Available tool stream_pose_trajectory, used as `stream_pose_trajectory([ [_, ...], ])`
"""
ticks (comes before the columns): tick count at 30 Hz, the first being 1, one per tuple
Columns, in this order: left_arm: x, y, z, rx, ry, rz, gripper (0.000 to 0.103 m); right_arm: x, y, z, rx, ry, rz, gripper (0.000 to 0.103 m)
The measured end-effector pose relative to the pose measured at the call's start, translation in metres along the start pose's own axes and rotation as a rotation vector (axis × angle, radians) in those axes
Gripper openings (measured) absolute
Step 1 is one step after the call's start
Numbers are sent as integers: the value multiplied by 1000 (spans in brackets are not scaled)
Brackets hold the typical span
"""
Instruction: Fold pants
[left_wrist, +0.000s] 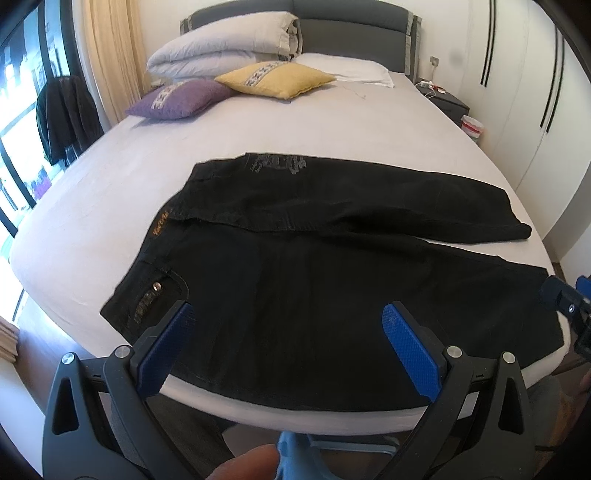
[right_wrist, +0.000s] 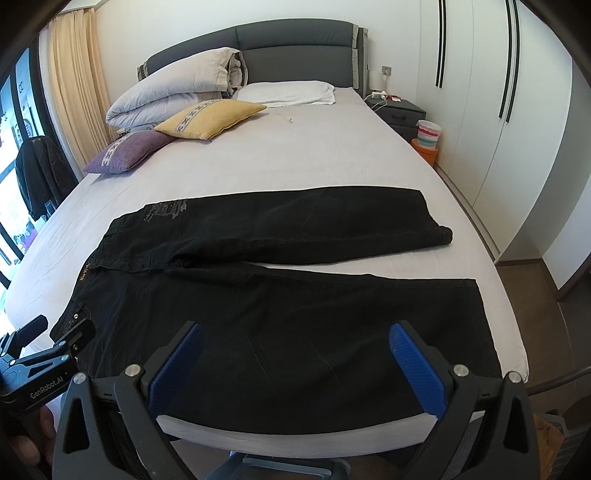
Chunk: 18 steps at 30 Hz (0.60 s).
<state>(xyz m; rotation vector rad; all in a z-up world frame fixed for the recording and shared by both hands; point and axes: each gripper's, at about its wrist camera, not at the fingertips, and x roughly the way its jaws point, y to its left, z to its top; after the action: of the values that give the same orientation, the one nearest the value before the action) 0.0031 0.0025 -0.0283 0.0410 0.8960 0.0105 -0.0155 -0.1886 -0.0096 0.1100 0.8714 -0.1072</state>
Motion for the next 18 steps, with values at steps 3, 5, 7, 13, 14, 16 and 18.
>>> stream_pose_trajectory([
  [3,4,2,-1,34,-14,-13,103,4,-1,1,1,12,18,103],
  [5,7,8,-1,42,-22,-34,103,7,-5,6,-4,15,52,103],
  [7,15,16,1,53,-11,-67,103,9,-9,11,-10,10,82,103],
  [13,56,41,12,112,53,-199,103,19,-23,35,-60,-30,193,103],
  [14,63,42,14,147,61,-202,103,24,-25,42,-84,-31,217,103],
  [16,87,51,29,179,127,-201,103,31,-27,52,-126,-40,267,103],
  [18,102,63,48,186,127,-207,103,41,-31,66,-171,-46,298,103],
])
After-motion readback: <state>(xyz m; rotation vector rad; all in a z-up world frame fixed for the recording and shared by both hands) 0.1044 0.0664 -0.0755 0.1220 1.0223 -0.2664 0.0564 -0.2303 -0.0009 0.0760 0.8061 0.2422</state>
